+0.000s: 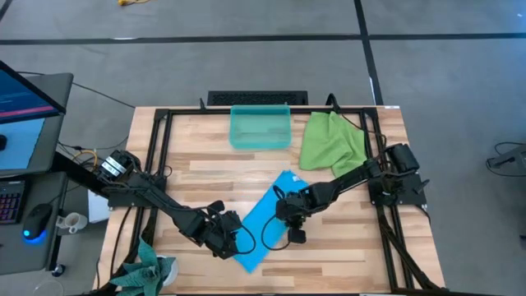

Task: Roll microfiber towels into tight, uniform cylinder then place into a basket
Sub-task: Fold the blue microfiber cloth

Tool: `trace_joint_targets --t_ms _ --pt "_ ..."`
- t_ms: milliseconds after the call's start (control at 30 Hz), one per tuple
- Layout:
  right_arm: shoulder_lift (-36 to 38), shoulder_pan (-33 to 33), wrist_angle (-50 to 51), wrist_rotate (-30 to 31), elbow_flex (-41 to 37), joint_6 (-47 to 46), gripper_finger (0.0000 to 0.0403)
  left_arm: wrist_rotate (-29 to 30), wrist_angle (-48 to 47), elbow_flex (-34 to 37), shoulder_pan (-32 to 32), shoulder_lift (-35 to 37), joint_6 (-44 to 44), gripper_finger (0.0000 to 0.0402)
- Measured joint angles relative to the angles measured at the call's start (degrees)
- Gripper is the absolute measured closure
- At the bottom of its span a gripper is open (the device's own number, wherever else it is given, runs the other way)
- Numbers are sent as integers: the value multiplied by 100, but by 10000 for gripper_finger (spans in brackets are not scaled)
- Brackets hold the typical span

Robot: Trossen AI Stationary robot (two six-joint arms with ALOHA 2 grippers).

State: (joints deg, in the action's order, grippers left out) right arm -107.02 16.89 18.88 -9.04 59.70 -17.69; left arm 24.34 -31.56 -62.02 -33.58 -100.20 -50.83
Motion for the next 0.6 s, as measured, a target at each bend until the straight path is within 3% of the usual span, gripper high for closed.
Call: trace_joint_targets --t_ms 167,400,600 --pt "425 244 530 314 -21 166 378 67 243 9 18 -11 593 274" --pt "1090 802 1225 1789 -7 88 375 112 1243 49 131 -113 1567 274" --pt "1418 1266 2029 3213 -82 -553 376 -44 2227 38 362 -384 2151 274"
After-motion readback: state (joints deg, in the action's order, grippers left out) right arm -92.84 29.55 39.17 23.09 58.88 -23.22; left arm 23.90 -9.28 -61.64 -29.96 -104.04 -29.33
